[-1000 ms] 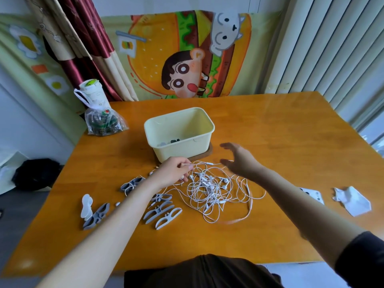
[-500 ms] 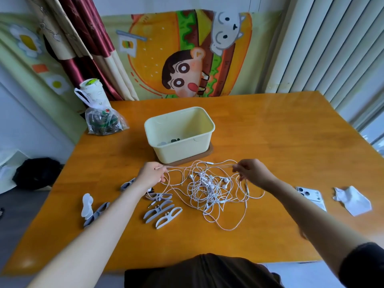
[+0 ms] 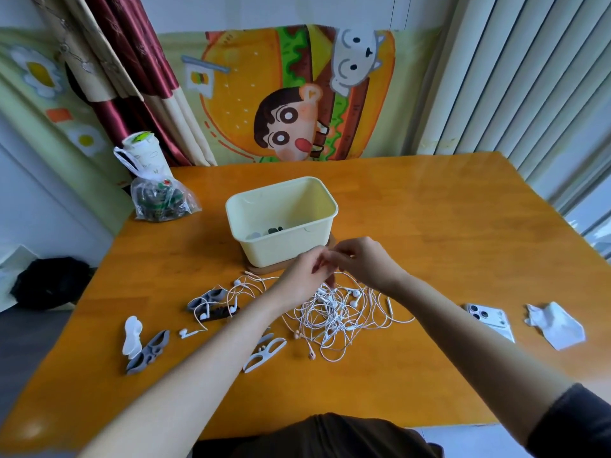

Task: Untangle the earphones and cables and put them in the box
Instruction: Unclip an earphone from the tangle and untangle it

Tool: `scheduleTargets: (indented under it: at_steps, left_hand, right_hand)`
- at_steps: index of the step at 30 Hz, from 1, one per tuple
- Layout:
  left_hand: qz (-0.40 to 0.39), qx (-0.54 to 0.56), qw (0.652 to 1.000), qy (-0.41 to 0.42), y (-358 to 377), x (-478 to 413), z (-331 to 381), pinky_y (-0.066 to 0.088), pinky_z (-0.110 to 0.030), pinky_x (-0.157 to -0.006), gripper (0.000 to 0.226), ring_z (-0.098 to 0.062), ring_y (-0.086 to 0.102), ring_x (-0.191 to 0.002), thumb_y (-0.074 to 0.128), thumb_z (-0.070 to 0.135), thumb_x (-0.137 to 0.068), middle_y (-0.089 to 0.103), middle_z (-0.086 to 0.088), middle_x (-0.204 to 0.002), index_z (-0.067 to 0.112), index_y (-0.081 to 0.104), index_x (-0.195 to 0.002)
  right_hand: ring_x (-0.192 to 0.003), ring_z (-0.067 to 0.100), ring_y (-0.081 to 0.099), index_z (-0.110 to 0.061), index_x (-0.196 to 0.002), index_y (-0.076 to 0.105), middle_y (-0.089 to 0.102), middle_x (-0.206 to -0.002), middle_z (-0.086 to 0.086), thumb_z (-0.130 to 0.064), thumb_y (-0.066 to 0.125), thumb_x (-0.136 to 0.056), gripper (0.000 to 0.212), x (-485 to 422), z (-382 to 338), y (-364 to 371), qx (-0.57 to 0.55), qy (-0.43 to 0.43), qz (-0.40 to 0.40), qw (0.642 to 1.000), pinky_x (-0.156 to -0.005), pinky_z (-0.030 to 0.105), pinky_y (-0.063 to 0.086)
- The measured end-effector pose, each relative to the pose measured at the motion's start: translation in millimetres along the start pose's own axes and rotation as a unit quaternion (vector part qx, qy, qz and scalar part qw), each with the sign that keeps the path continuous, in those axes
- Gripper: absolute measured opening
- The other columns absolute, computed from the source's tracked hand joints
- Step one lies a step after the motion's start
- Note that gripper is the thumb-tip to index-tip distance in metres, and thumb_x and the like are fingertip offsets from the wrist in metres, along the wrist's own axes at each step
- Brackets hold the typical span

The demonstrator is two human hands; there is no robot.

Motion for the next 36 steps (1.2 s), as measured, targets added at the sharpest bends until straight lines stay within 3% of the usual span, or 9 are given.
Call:
scheduleTargets:
  at_steps: [3, 11, 15, 18, 22, 24, 27, 31, 36]
  left_hand:
    - [0.019, -0.018, 0.999, -0.032, -11.5, 5.2, -4.0, 0.045, -0.023, -0.062, 0.025, -0.006, 0.050, -0.056, 0.041, 0.017, -0.102, 0.053, 0.012, -0.051, 0.019, 0.057, -0.084]
    - [0.227, 0.174, 0.950, -0.123, -44.7, 4.2, -30.8, 0.029, -0.018, -0.050, 0.028, -0.009, 0.027, -0.052, 0.039, 0.027, -0.102, 0.029, 0.003, -0.061, 0.012, 0.053, -0.083]
    - [0.327, 0.100, 0.934, -0.102, -50.5, 4.1, -34.0, 0.032, -0.023, -0.055, 0.027, -0.010, 0.035, -0.059, 0.042, 0.024, -0.101, 0.039, 0.004, -0.064, 0.014, 0.060, -0.084]
    - [0.266, 0.024, 0.961, -0.078, -45.3, 1.6, -28.1, 0.036, -0.022, -0.060, 0.019, -0.009, 0.041, -0.065, 0.046, 0.021, -0.099, 0.046, 0.000, -0.077, 0.011, 0.050, -0.115]
    - [0.119, -0.066, 0.991, 0.014, -27.9, -1.9, -8.8, 0.039, -0.023, -0.065, 0.061, -0.012, 0.041, -0.065, 0.059, 0.015, -0.093, 0.037, -0.003, -0.072, 0.035, 0.027, -0.140]
    - [0.077, -0.089, 0.992, 0.047, -21.8, -4.1, -2.0, 0.041, -0.020, -0.070, 0.046, -0.014, 0.047, -0.066, 0.058, 0.018, -0.094, 0.044, -0.007, -0.073, 0.037, 0.042, -0.133]
    - [0.085, -0.096, 0.990, 0.064, -24.6, -6.9, -1.0, 0.047, -0.022, -0.085, 0.015, -0.010, 0.060, -0.087, 0.052, 0.020, -0.097, 0.065, 0.003, -0.087, 0.025, 0.065, -0.095]
    - [0.149, -0.071, 0.986, 0.014, -42.1, -4.2, -4.3, 0.028, -0.018, -0.045, 0.028, -0.008, 0.035, -0.049, 0.043, 0.012, -0.100, 0.041, 0.009, -0.058, 0.016, 0.061, -0.079]
    - [0.160, -0.009, 0.985, -0.065, -52.9, -9.5, -15.9, 0.025, -0.021, -0.046, 0.034, -0.008, 0.031, -0.053, 0.036, 0.011, -0.102, 0.037, 0.005, -0.062, 0.015, 0.058, -0.077]
  right_hand:
    - [-0.047, 0.007, 0.038, -0.018, -0.074, 0.068, 0.053, -0.056, -0.005, -0.036, 0.059, -0.090, 0.026, -0.2, 6.9, -10.9, -0.018, 0.016, -0.010, 1.000, -0.046, 0.019, 0.029]
    - [-0.063, 0.011, 0.056, -0.011, -0.079, 0.066, 0.060, -0.064, -0.003, -0.031, 0.059, -0.090, 0.024, 17.2, 56.8, -16.7, -0.061, 0.113, -0.112, 0.985, -0.064, 0.023, 0.046]
    - [-0.060, 0.013, 0.057, -0.010, -0.079, 0.064, 0.055, -0.065, 0.002, -0.026, 0.053, -0.094, 0.024, 19.2, 60.7, -18.6, -0.171, 0.150, -0.087, 0.970, -0.063, 0.024, 0.051]
    - [-0.048, 0.006, 0.041, -0.016, -0.074, 0.064, 0.048, -0.057, -0.004, -0.029, 0.055, -0.093, 0.025, 12.1, 43.8, -23.8, -0.096, 0.093, -0.002, 0.991, -0.047, 0.017, 0.035]
    - [-0.042, 0.004, 0.034, -0.016, -0.073, 0.067, 0.042, -0.050, -0.009, -0.031, 0.061, -0.090, 0.023, 1.8, 2.9, -25.8, -0.050, -0.008, 0.019, 0.999, -0.043, 0.017, 0.024]
    - [-0.043, 0.003, 0.037, -0.020, -0.069, 0.065, 0.043, -0.045, -0.011, -0.030, 0.061, -0.090, 0.023, -1.4, -13.3, -24.4, -0.049, -0.040, 0.027, 0.998, -0.045, 0.016, 0.027]
    - [-0.044, 0.005, 0.034, -0.023, -0.067, 0.063, 0.041, -0.044, -0.012, -0.031, 0.060, -0.090, 0.024, -4.3, -23.7, -25.6, -0.068, -0.055, 0.029, 0.996, -0.045, 0.016, 0.024]
    - [-0.043, 0.002, 0.037, -0.014, -0.075, 0.065, 0.044, -0.050, -0.010, -0.031, 0.059, -0.090, 0.024, -0.2, -5.5, -25.3, -0.114, -0.019, -0.027, 0.993, -0.045, 0.016, 0.031]
    - [-0.048, 0.001, 0.049, -0.020, -0.067, 0.061, 0.053, -0.056, -0.006, -0.039, 0.059, -0.088, 0.028, 0.8, 27.5, -20.3, -0.051, 0.058, -0.030, 0.997, -0.051, 0.019, 0.042]
Point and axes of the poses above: each hand's wrist, its own x-axis away from the middle knuckle, its own y-axis out of the palm, z = x × y, the point moved 1 cm from there along -x, towards the middle knuckle
